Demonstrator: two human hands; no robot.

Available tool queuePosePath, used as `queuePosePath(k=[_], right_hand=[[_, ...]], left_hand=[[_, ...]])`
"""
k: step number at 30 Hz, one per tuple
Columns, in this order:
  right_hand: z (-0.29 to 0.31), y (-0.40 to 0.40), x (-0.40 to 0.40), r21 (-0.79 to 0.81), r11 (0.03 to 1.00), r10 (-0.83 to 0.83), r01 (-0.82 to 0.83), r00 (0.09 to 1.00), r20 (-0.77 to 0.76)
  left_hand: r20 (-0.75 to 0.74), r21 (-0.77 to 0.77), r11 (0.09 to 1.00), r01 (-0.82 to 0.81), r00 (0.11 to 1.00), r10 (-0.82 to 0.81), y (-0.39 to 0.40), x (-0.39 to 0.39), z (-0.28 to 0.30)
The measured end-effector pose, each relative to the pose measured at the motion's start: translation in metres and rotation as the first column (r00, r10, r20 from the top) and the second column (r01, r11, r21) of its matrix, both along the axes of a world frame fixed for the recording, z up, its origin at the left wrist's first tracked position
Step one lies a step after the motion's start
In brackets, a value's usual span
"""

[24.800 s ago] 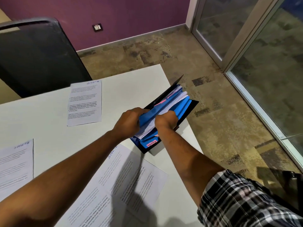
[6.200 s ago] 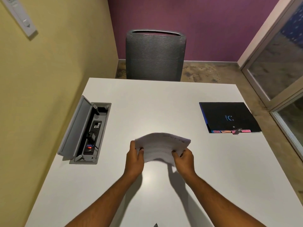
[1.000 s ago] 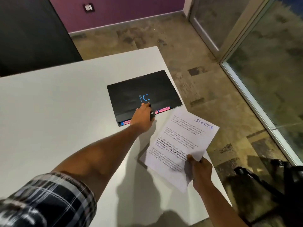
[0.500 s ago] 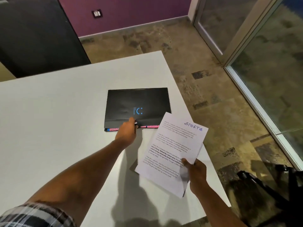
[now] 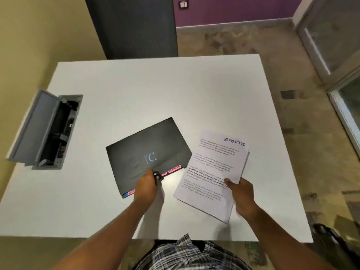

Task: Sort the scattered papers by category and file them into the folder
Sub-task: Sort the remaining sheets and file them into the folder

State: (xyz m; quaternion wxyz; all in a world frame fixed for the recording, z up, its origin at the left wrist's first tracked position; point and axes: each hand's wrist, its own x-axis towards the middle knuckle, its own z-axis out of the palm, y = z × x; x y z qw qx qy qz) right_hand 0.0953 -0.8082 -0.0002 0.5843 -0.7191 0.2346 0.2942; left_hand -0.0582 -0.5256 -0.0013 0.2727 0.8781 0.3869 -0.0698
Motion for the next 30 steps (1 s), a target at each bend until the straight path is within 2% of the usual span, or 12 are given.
queuePosePath(k=[2,5,11,14,16,21,26,30], right_hand=[[0.0,0.022,-0.012,-0.003,0.999,0.054,-0.054,0.998,-0.011],[0.001,0.051,-0.03,-0.018,0.995,0.1,-0.1,0.995,-0.012],[0.018,0.089,-0.066,-0.01,0.994,0.105,-0.105,0.994,0.033],[0.027,0.101,-0.084,0.018,0.999,0.05,-0.05,0.998,0.039],[0.033,0.105,-0.087,0.03,0.999,0.024,-0.026,0.999,0.043],[0.044,0.136,-0.099,0.053,0.998,0.037,-0.041,0.996,0.087],[0.043,0.165,-0.11,-0.106,0.987,0.14,-0.122,0.973,0.184],[0.048,0.153,-0.117,-0.267,0.956,0.191,-0.126,0.953,0.235]], left_hand=[[-0.062,0.029,0.998,-0.056,0.996,0.058,0.0,-0.025,0.004],[-0.133,0.056,0.997,-0.057,0.989,0.064,0.003,-0.051,0.007],[-0.087,-0.018,0.997,0.075,0.993,-0.076,0.029,-0.079,0.004],[-0.091,0.106,0.974,0.2,0.977,-0.191,0.047,-0.094,0.001],[-0.14,0.169,0.961,0.219,0.97,-0.197,0.053,-0.1,0.001],[-0.202,0.146,0.957,0.252,0.954,-0.22,0.072,-0.119,-0.012],[-0.218,0.094,0.933,0.348,0.921,-0.322,0.078,-0.13,-0.01],[-0.25,0.019,0.935,0.353,0.907,-0.338,0.079,-0.131,-0.009]])
